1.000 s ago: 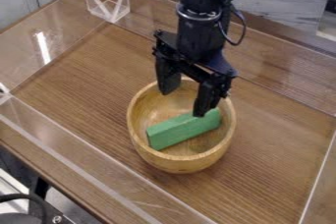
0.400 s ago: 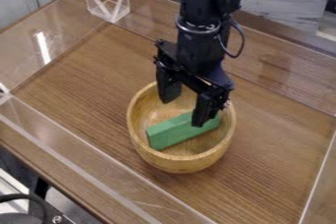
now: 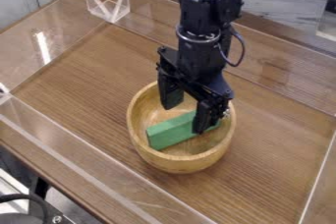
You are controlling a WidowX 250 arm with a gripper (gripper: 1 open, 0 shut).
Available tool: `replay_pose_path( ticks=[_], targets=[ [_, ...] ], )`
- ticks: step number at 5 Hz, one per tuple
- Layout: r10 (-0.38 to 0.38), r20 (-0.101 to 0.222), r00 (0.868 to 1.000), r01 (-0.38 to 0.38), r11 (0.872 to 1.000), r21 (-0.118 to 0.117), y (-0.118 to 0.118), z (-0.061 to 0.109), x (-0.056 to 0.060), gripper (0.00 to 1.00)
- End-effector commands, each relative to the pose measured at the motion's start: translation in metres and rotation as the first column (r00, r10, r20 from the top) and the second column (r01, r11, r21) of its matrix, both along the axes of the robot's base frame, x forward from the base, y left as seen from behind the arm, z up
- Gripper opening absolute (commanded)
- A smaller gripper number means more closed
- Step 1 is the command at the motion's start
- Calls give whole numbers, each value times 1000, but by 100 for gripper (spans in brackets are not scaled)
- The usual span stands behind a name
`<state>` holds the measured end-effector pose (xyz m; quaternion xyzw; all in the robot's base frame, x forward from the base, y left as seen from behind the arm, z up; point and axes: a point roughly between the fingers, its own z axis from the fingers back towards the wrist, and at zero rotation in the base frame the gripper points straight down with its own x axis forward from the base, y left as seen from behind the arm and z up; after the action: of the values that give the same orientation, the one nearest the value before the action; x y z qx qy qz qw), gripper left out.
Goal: Remove the green block from inside the brown bowl and put it on the table
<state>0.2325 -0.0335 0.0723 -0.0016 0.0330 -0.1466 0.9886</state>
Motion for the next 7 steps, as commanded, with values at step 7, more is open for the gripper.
replay_pose_path(
  ticks=[7],
  targets=[
    [-78,36,996,78,997,-25,-2,-8,2,100]
  ],
)
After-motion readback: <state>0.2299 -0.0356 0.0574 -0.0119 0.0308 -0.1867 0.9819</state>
